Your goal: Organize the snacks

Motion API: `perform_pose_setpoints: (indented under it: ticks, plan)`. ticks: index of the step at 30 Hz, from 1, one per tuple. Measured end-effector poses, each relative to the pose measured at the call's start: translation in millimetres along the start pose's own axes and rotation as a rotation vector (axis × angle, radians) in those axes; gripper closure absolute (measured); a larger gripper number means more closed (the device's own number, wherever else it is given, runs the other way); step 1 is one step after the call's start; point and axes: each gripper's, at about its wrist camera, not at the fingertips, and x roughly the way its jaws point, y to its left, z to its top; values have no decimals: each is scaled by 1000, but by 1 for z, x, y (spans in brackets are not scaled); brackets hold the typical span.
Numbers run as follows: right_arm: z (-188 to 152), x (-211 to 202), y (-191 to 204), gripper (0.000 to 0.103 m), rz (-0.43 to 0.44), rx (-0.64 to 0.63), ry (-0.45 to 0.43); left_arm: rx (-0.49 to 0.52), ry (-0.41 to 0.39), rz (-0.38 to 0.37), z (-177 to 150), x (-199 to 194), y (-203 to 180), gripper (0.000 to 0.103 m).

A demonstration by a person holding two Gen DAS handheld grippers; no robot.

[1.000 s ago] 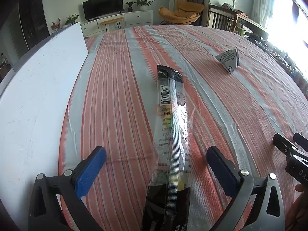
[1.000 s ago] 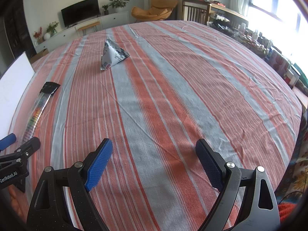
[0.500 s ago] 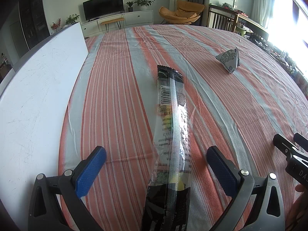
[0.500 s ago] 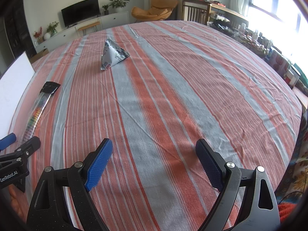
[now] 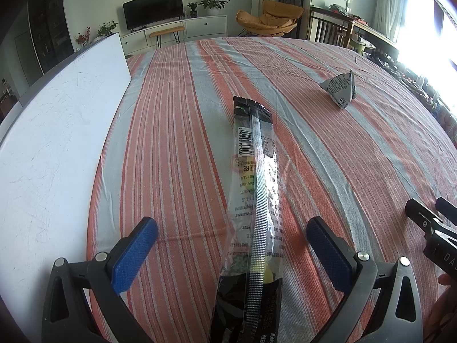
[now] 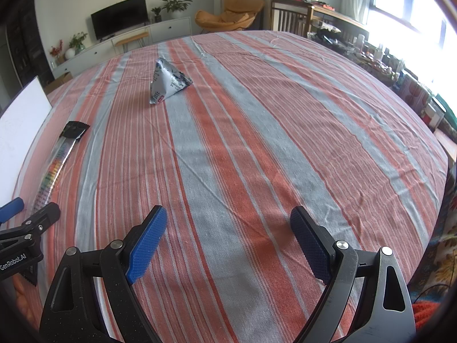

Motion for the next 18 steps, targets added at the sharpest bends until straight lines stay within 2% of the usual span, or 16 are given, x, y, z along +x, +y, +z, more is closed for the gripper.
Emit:
perform_pose_setpoints:
  ticks: [18]
  plan:
    - [0,0,0,12,0,0,0,0,0,0,0,0,0,0]
